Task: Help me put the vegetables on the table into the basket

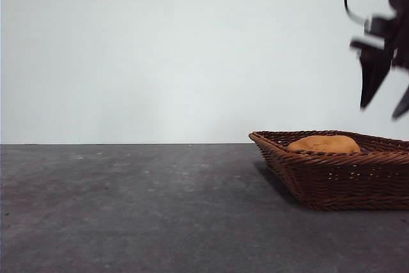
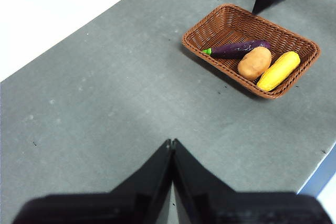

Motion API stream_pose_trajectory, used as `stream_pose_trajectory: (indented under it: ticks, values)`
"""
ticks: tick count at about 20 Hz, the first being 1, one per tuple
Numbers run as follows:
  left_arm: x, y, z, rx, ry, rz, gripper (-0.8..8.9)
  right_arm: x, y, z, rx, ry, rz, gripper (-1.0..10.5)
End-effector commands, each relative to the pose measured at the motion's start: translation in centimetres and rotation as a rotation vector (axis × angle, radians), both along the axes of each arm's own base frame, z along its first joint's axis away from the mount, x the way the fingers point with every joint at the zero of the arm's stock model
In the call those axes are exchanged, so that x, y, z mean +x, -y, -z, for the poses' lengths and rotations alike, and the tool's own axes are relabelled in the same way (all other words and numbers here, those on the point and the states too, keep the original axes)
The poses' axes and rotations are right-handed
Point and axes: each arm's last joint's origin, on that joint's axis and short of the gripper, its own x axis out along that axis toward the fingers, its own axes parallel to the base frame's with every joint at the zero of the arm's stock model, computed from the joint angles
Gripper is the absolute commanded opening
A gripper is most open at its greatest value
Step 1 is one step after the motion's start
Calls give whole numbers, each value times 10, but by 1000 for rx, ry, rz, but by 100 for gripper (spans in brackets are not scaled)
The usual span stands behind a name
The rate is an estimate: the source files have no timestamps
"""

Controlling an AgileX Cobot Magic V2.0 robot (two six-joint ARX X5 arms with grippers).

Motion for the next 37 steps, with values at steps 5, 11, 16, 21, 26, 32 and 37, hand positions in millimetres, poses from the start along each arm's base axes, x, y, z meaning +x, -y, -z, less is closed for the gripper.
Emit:
stream_pose_trajectory:
  ticks: [5, 11, 16, 21, 26, 32, 37]
  values:
    - [3, 2, 1, -4, -7, -1, -7, -84, -8, -115, 40, 86, -82, 261]
    - [7, 4, 2, 2, -17, 0, -7, -155, -13, -154, 47, 177, -119, 117]
    - [8, 4, 2, 4, -22, -1, -7, -188, -16, -170, 68, 278, -142, -14]
    - [8, 4, 2, 4, -23, -2, -6, -224, -30, -165, 85, 308, -216, -12]
    - [8, 5, 2, 6, -24, -2, -5, -253, -38, -145, 106, 291, -283, -12]
    - [9, 5, 2, 7, -25, -1, -4, -255, -38, -145, 115, 285, -262, 1]
    - [12, 7, 3, 11, -33, -1, -4, -236, -38, -138, 74, 224, -236, 1]
